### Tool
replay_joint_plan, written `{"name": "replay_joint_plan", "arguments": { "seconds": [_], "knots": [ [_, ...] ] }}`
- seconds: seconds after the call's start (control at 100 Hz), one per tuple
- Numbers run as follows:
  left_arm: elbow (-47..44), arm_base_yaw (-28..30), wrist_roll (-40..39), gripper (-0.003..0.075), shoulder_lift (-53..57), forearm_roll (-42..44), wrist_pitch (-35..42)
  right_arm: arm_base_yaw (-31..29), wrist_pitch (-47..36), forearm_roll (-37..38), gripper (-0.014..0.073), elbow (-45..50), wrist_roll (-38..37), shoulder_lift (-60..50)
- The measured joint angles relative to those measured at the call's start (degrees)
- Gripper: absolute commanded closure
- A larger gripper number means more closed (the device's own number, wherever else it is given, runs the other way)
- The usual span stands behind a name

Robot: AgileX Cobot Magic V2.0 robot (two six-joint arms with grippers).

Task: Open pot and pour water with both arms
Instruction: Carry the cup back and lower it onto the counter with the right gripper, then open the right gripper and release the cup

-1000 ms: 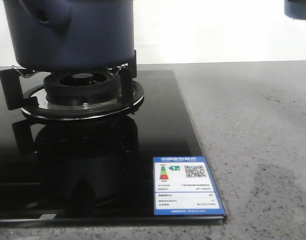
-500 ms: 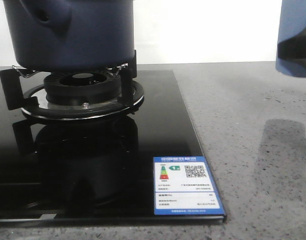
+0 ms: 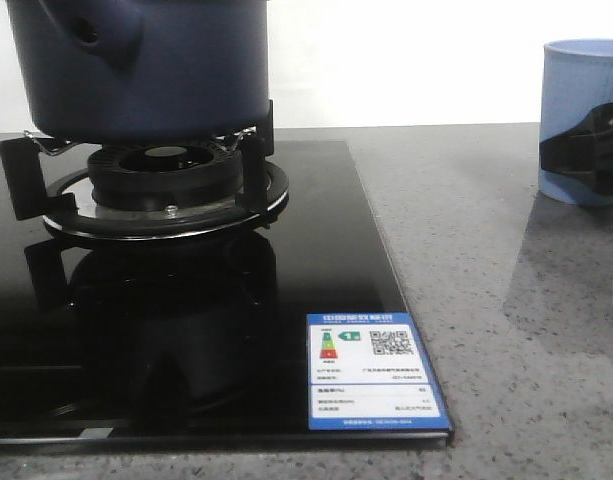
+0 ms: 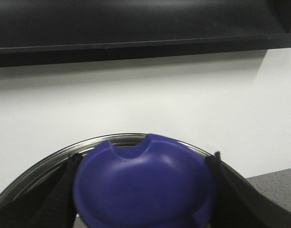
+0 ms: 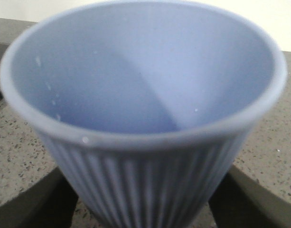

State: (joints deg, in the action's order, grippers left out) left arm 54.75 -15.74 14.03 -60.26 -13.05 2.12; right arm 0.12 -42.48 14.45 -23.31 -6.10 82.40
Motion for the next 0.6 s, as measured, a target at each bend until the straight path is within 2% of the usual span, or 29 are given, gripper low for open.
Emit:
{"name": "replay_joint_plan", "arguments": {
  "seconds": [0.55, 0.6],
  "knots": [
    [0.0, 0.0, 0.0, 0.0332, 0.0, 0.0, 0.0, 0.0, -2.1, 0.0, 0.0201, 0.0, 0.0, 0.0],
    [0.0, 0.0, 0.0, 0.0332, 0.0, 0.0, 0.0, 0.0, -2.3, 0.0, 0.0179, 0.0, 0.0, 0.0]
  ]
}}
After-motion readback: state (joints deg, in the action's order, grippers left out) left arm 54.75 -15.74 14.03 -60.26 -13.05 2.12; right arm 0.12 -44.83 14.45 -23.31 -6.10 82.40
